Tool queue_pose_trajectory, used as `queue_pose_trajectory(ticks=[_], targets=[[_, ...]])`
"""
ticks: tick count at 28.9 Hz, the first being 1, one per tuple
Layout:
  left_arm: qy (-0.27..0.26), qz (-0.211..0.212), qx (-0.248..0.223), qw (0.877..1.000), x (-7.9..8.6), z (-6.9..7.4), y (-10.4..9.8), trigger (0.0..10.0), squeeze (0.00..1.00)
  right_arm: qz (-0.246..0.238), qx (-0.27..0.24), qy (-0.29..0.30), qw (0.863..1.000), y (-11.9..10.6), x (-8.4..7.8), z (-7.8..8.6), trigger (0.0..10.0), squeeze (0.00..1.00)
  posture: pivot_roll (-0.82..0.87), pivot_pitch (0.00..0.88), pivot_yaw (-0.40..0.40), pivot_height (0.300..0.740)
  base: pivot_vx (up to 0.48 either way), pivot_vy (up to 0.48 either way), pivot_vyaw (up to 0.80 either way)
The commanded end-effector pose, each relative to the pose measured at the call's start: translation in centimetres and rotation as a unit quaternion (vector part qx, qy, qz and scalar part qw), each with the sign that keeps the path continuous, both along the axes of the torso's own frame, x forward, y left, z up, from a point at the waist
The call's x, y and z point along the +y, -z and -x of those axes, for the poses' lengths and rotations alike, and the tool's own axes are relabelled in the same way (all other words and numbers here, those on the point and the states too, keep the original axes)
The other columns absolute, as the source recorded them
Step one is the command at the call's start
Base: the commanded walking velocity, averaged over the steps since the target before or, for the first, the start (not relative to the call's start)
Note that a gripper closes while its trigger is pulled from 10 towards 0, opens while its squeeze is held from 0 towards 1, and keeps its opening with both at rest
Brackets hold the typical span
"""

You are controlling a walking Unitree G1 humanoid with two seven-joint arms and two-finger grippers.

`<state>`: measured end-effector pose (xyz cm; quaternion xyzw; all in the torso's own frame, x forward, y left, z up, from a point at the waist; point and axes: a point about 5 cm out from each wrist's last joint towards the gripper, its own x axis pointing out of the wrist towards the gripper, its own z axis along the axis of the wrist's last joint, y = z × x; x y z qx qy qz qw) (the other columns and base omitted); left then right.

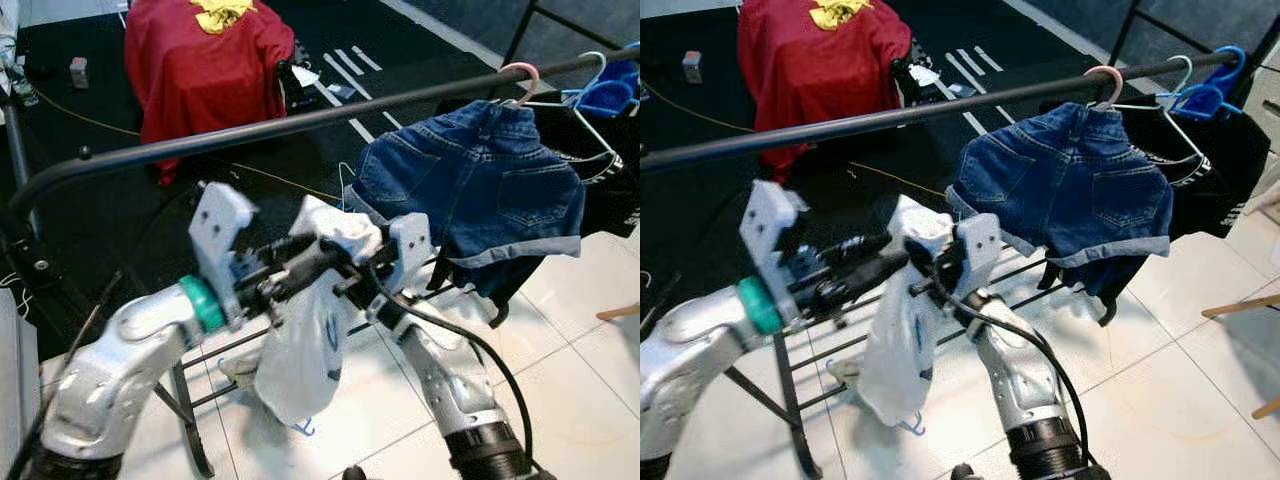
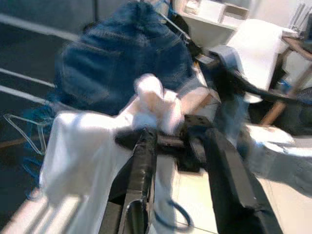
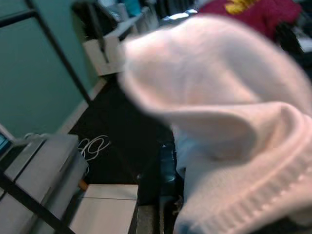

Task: Hang hanger

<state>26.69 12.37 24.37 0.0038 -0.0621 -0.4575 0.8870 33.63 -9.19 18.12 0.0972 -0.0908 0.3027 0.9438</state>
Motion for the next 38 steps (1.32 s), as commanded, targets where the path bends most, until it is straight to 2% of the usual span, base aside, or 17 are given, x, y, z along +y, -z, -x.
queue_pose_trajectory(ticks=[1,4,6,7,10,12,18,19,22,26,27,38], targets=[[0.031,-0.004,0.012,0.999,0.0,0.9,0.4,10.0,0.00,-0.020,0.010,0.006,1.000,-0.2,-0.3,-0.3,0.0,0.00,-0.09,0.177,0.067,0.740,0.000,0.000,0.00],[0.019,0.003,0.032,0.999,0.5,0.8,1.0,10.0,0.00,-0.042,0.024,0.015,0.999,-0.5,-0.7,-0.6,0.0,0.00,-0.10,0.179,0.069,0.740,0.000,0.000,0.00],[-0.036,-0.002,0.045,0.998,0.7,-0.1,2.0,10.0,0.00,-0.053,0.029,0.019,0.998,-0.9,-1.0,-0.9,0.0,0.00,-0.10,0.182,0.072,0.740,0.000,0.000,0.00],[-0.036,-0.002,0.045,0.998,0.7,-0.1,2.0,10.0,0.00,-0.053,0.029,0.019,0.998,-0.9,-1.0,-0.9,0.0,0.00,-0.10,0.182,0.072,0.740,0.000,0.000,0.00],[-0.130,-0.072,0.093,0.985,1.0,-1.6,4.7,10.0,0.00,-0.053,0.030,0.014,0.998,-1.6,-1.0,-1.4,0.0,0.00,-0.10,0.185,0.070,0.740,0.000,0.000,0.00],[-0.164,-0.090,0.117,0.975,0.8,-2.1,5.8,10.0,0.00,-0.048,0.026,0.008,0.998,-2.3,-0.7,-1.8,0.0,0.00,-0.10,0.186,0.070,0.740,0.000,0.000,0.00],[-0.213,-0.087,0.126,0.965,0.2,-2.6,6.4,10.0,0.00,-0.043,0.008,0.010,0.999,-4.0,-0.3,-2.5,0.0,0.00,-0.11,0.189,0.068,0.740,0.000,0.000,0.00],[-0.234,-0.080,0.131,0.960,0.3,-2.9,6.5,10.0,0.00,-0.048,0.007,0.022,0.999,-4.6,-0.5,-2.8,0.0,0.00,-0.11,0.189,0.067,0.740,0.000,0.000,0.00],[-0.255,-0.065,0.146,0.954,0.5,-3.0,6.5,10.0,0.00,-0.056,0.010,0.055,0.997,-5.4,-0.8,-3.6,0.0,0.00,-0.11,0.193,0.067,0.740,0.000,0.000,0.00],[-0.250,-0.058,0.143,0.956,0.2,-2.8,6.3,10.0,0.00,-0.063,0.017,0.078,0.995,-5.7,-1.0,-4.1,0.0,0.00,-0.11,0.193,0.067,0.740,0.000,0.000,0.00],[-0.242,-0.064,0.127,0.960,-0.3,-2.6,6.1,10.0,1.00,-0.071,0.023,0.091,0.993,-5.8,-0.8,-4.5,0.0,0.00,-0.11,0.193,0.067,0.740,0.000,0.000,0.00],[-0.226,-0.070,0.092,0.967,-3.0,-2.3,5.6,10.0,1.00,-0.085,0.040,0.113,0.989,-6.5,0.6,-6.0,0.0,0.00,-0.10,0.193,0.056,0.740,0.000,0.000,0.00]])
